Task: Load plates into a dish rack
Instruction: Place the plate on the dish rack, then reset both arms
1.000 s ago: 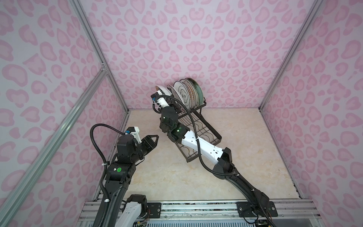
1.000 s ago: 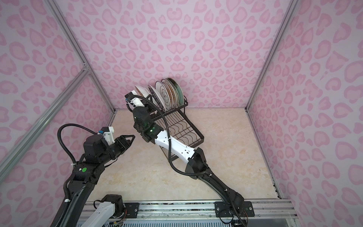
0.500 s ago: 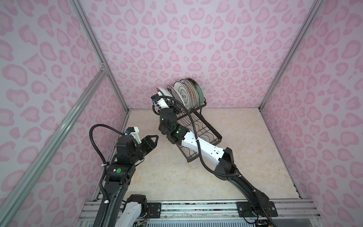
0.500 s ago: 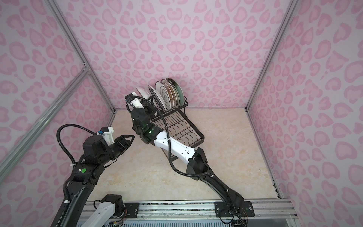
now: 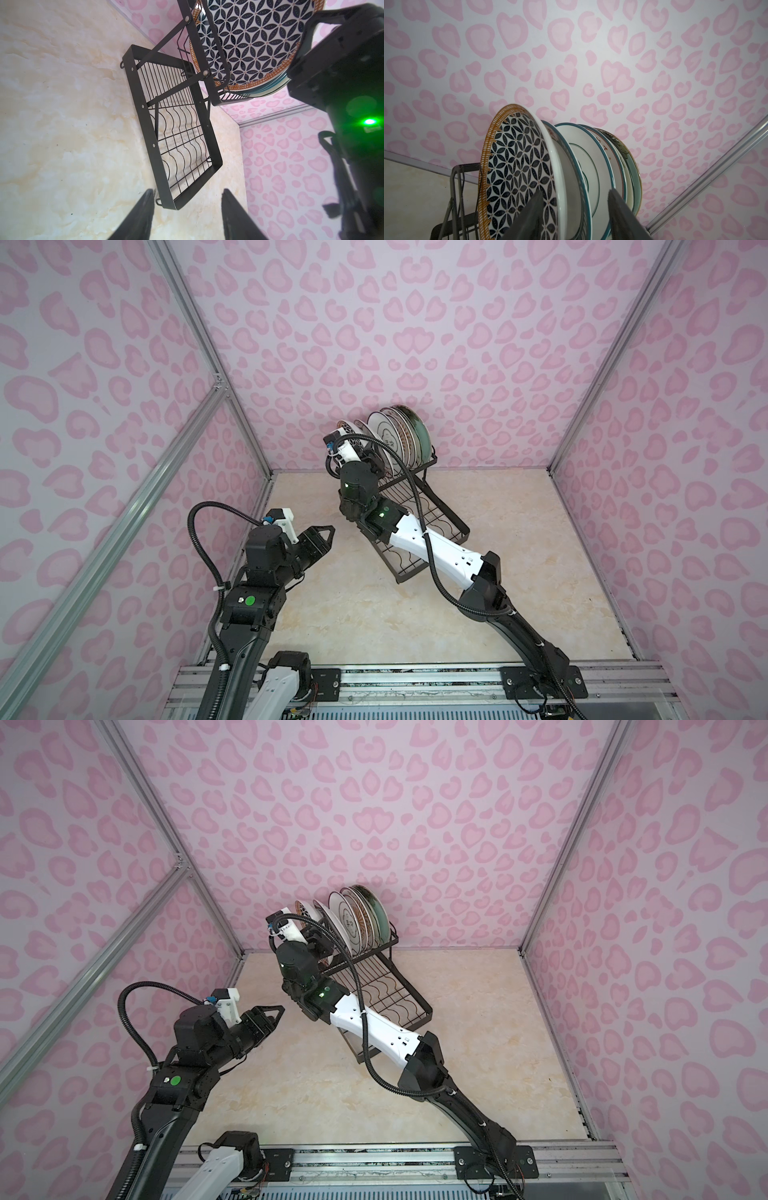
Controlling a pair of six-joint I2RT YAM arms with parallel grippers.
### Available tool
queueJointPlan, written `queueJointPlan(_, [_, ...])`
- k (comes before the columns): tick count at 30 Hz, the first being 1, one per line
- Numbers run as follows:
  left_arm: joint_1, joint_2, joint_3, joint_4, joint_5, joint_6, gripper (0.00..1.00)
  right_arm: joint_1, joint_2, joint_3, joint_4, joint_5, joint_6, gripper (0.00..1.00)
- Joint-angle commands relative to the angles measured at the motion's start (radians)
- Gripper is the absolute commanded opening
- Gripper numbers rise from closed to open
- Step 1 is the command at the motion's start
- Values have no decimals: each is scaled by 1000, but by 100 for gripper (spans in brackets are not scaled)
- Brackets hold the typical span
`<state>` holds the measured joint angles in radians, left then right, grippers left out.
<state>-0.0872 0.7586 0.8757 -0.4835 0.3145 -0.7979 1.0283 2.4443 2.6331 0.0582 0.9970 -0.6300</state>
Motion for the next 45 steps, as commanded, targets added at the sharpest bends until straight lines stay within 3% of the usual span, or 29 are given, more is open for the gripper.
queueJointPlan(1, [1,21,46,-21,-42,58,55,3,-48,1,-54,-12,77,51])
queueJointPlan(5, [0,79,148,-59,-95,135,56,-3,-148,-46,-133,-39,125,52])
queueJointPlan(9, [0,167,306,-139,-176,236,57,-37,-361,-231,-192,-86,236,54])
queueJointPlan(10, [1,192,348,-159,-199,259,67,-54,-422,-296,-205,-107,273,56])
queueJointPlan(11, [1,215,381,-172,-212,277,87,-71,-478,-351,-225,-125,308,57])
queueJointPlan(12, [2,242,416,-188,-226,298,98,-95,-541,-410,-250,-145,352,82])
queueJointPlan(13, [2,263,447,-201,-247,311,98,-122,-603,-473,-280,-167,392,99])
queueJointPlan(17, [14,359,534,-232,-284,348,98,-269,-831,-694,-393,-208,541,99])
queueJointPlan(20, [22,415,541,-199,-343,374,98,-451,-992,-840,-529,-297,679,99])
queueJointPlan(22, [40,451,535,-159,-388,392,98,-563,-1107,-997,-510,-320,733,99])
queueJointPlan(25, [87,492,501,-64,-424,443,98,-733,-1266,-1223,-452,-383,790,99])
queueJointPlan(28, [134,490,375,90,-472,497,98,-934,-1361,-1389,-394,-611,826,99])
queueJointPlan(30, [151,474,266,224,-487,558,98,-1087,-1404,-1534,-273,-806,846,99])
queueJointPlan(32, [164,464,168,336,-487,595,98,-1172,-1421,-1685,-110,-922,867,99])
queueJointPlan(36, [229,505,69,436,-302,603,98,-1236,-1412,-1943,185,-970,878,99])
queueJointPlan(40, [243,558,-20,503,-257,612,98,-1244,-1396,-2206,611,-947,862,99])
queueJointPlan(45, [244,581,-142,651,-247,608,98,-1268,-1314,-2249,654,-981,878,99])
